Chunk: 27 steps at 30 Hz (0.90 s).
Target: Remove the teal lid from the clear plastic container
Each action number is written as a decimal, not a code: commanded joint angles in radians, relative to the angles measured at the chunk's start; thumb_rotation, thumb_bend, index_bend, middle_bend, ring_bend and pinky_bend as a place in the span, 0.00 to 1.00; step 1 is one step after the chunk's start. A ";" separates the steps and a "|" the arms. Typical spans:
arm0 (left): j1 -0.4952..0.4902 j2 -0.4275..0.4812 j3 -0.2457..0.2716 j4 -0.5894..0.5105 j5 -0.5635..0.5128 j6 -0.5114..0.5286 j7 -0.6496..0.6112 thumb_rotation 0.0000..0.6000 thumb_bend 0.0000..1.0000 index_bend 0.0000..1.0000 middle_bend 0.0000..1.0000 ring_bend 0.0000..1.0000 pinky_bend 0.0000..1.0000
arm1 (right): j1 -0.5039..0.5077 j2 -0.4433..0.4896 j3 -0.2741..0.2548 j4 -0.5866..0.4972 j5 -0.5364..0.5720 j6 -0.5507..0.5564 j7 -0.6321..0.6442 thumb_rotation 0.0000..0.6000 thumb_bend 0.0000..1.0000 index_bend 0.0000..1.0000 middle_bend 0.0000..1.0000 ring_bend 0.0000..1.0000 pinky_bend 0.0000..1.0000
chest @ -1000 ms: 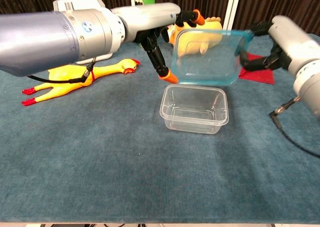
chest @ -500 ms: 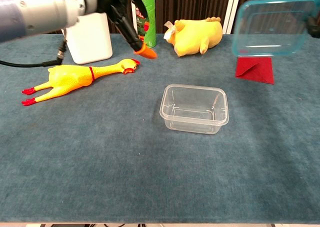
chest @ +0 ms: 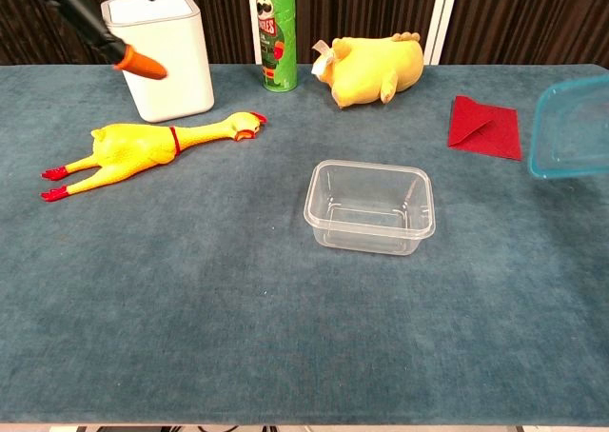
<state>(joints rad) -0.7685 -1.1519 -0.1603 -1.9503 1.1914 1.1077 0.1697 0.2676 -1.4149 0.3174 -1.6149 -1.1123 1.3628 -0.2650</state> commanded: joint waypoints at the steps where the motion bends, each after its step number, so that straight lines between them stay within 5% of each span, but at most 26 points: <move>1: 0.037 0.036 0.027 -0.011 0.049 0.018 -0.041 1.00 0.05 0.09 0.06 0.03 0.20 | -0.013 0.011 -0.026 -0.015 0.003 -0.006 -0.013 1.00 0.60 0.44 0.16 0.00 0.00; 7: 0.088 0.070 0.059 -0.007 0.115 0.037 -0.096 1.00 0.05 0.09 0.06 0.03 0.20 | -0.017 0.018 -0.055 -0.047 0.009 -0.012 -0.039 1.00 0.45 0.09 0.06 0.00 0.00; 10: 0.115 0.080 0.070 0.001 0.145 0.056 -0.122 1.00 0.05 0.09 0.06 0.03 0.20 | -0.017 0.025 -0.063 -0.068 0.012 -0.013 -0.052 1.00 0.39 0.00 0.02 0.00 0.00; 19: 0.226 0.093 0.123 -0.001 0.205 0.166 -0.099 1.00 0.05 0.08 0.06 0.03 0.19 | -0.035 0.084 -0.099 -0.145 -0.060 0.007 -0.029 1.00 0.39 0.00 0.00 0.00 0.00; 27: 0.403 0.072 0.265 0.061 0.339 0.326 -0.027 1.00 0.05 0.04 0.00 0.00 0.09 | -0.127 0.252 -0.305 -0.204 -0.346 0.059 -0.013 1.00 0.35 0.00 0.00 0.00 0.00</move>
<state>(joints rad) -0.4133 -1.0722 0.0602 -1.9245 1.4829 1.3954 0.1215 0.1857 -1.2353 0.1007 -1.8041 -1.3362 1.3893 -0.2965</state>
